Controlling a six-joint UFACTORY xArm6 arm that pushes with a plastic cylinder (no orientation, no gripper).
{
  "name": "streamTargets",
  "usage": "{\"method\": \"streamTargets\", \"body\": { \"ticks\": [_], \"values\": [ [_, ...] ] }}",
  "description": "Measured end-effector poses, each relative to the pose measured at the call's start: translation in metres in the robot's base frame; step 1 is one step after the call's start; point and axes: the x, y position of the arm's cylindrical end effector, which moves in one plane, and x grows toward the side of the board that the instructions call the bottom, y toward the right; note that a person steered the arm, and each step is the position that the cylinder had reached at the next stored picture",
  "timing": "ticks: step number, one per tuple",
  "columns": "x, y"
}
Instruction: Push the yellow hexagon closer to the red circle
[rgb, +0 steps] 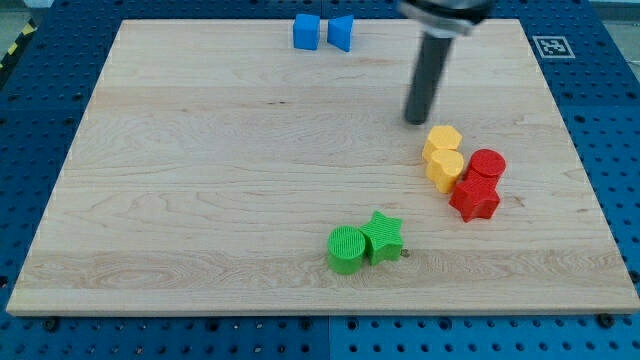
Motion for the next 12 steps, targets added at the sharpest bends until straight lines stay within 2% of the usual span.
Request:
{"method": "streamTargets", "body": {
  "ticks": [1,2,3,7,9,10,12],
  "values": [
    [0.015,-0.031],
    [0.05,-0.031],
    [0.052,-0.03],
    [0.05,0.083],
    [0.009,0.098],
    [0.009,0.112],
    [0.014,0.101]
  ]
}}
